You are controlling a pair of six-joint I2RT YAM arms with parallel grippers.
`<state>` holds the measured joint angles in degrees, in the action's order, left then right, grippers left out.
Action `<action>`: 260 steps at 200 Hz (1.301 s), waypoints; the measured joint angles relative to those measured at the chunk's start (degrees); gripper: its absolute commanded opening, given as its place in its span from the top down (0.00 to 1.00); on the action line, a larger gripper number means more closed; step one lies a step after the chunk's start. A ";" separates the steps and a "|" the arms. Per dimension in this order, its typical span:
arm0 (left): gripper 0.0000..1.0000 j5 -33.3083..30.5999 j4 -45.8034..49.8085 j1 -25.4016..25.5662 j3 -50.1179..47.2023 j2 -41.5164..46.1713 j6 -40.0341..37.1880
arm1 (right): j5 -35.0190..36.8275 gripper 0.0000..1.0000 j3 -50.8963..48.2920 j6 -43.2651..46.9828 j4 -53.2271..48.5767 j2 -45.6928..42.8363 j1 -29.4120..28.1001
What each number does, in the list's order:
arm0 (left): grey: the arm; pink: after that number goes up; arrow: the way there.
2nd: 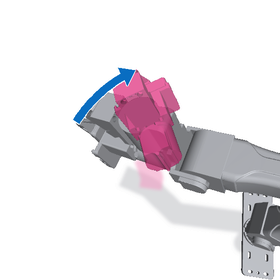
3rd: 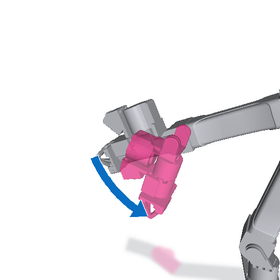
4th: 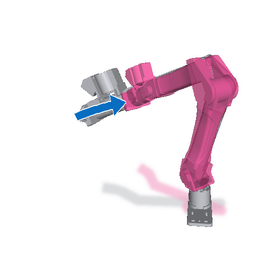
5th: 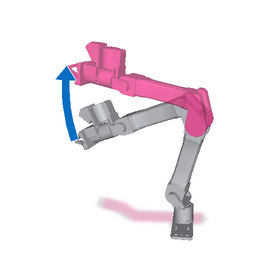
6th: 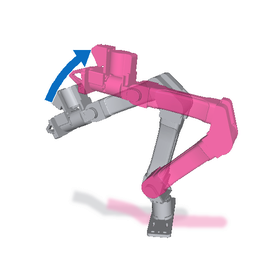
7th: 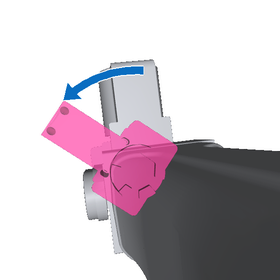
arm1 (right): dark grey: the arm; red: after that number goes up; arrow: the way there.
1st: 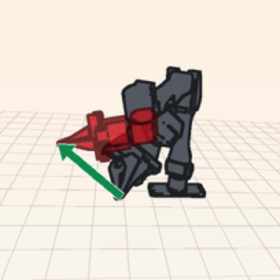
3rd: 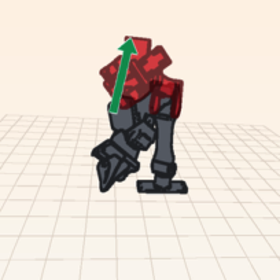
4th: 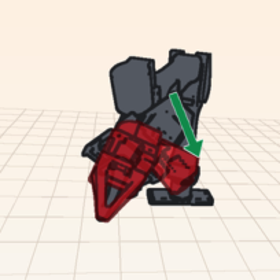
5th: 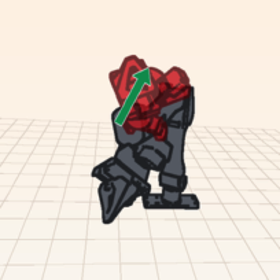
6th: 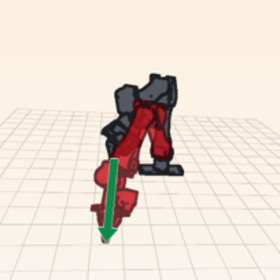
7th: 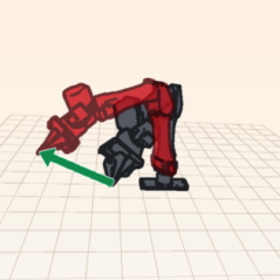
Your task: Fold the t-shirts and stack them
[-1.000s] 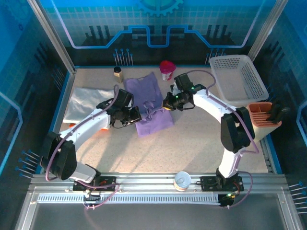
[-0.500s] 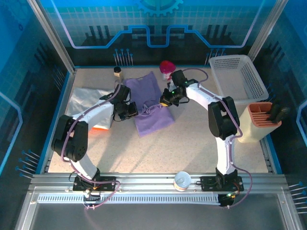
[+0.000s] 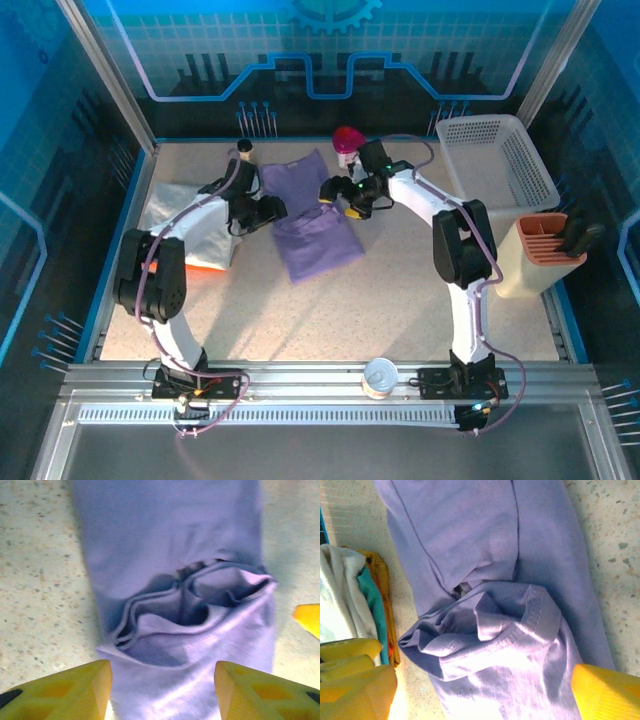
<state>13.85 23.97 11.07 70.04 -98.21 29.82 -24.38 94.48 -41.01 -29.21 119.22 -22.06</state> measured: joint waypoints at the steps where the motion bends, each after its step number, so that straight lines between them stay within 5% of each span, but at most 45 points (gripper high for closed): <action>1: 0.50 0.09 -0.04 0.02 -0.09 0.17 0.02 | -0.04 0.10 -0.20 0.02 0.07 -0.15 0.00; 81: 0.54 5.51 -6.82 11.10 -18.99 9.33 11.52 | 0.13 0.25 -19.50 1.40 3.58 -11.61 -0.44; 139: 0.54 5.49 -11.30 13.22 -30.86 16.09 17.38 | 6.08 0.41 -25.70 7.28 1.66 -14.73 0.66; 184: 0.51 4.98 -17.70 14.64 -32.52 13.05 20.83 | 8.22 0.45 -26.64 9.01 2.93 -13.07 0.81; 260: 0.61 3.37 -21.11 14.80 -32.33 8.63 23.87 | 8.52 0.53 -27.21 9.16 5.25 -10.23 0.70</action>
<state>17.21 2.85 25.87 37.71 -89.58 53.69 -15.86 67.26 -31.86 -23.97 108.99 -21.37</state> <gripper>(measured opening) 0.409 0.487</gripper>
